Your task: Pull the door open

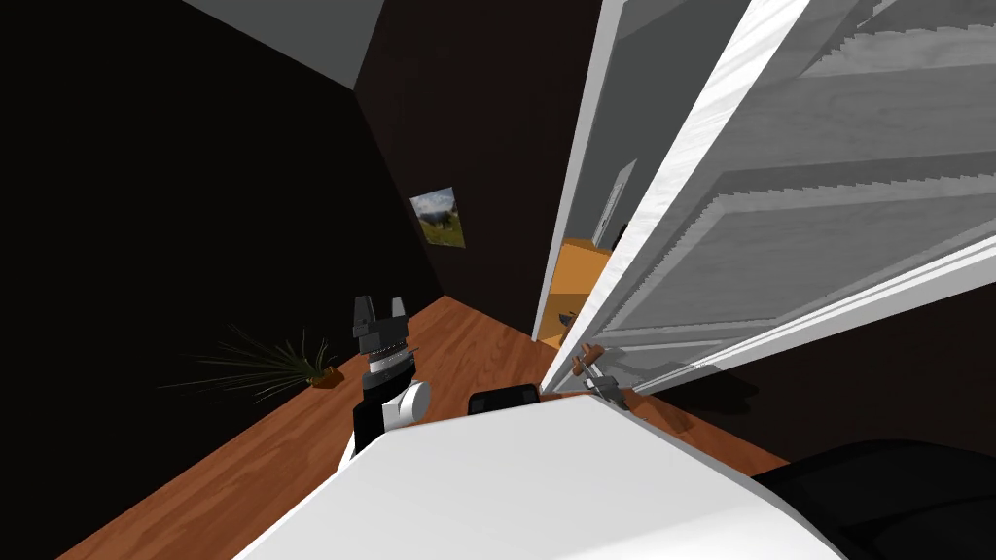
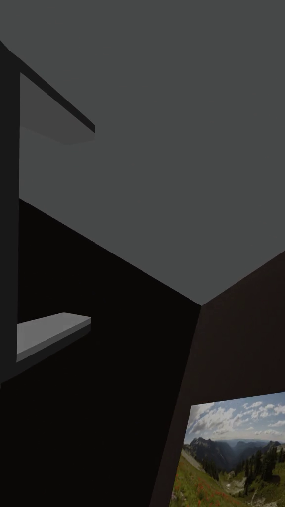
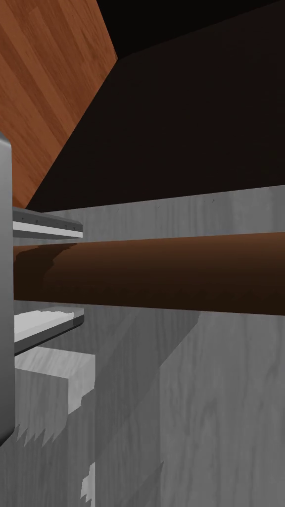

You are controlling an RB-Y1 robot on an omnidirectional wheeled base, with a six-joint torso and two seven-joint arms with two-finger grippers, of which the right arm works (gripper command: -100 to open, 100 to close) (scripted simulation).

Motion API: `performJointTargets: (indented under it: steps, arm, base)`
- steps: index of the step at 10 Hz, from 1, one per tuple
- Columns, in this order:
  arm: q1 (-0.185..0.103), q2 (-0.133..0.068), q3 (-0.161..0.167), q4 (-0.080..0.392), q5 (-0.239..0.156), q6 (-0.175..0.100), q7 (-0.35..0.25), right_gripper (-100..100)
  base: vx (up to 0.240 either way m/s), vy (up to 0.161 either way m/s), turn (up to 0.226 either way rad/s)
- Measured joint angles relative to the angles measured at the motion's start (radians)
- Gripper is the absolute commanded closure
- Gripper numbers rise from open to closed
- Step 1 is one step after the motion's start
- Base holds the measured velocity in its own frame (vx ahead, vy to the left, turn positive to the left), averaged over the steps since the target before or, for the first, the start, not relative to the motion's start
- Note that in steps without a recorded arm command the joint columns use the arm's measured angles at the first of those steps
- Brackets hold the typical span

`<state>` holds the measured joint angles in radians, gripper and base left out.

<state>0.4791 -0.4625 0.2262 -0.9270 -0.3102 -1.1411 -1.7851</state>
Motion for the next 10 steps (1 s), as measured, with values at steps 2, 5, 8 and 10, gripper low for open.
performJointTargets:
  steps: [2, 5, 8, 10]
  arm:
    - [-0.01, -0.009, 0.002, 0.012, 0.003, -0.009, -0.009, 100]
    - [-0.027, -0.02, 0.015, 0.038, 0.014, -0.029, -0.028, 100]
    - [-0.04, -0.034, 0.023, 0.063, 0.023, -0.046, -0.046, 100]
    - [-0.043, -0.038, 0.026, 0.072, 0.025, -0.049, -0.05, 100]
  base:
    - [-0.248, -0.06, 0.172]
    - [-0.252, -0.051, 0.153]
    - [-0.206, -0.027, 0.09]
    - [-0.188, -0.022, 0.133]
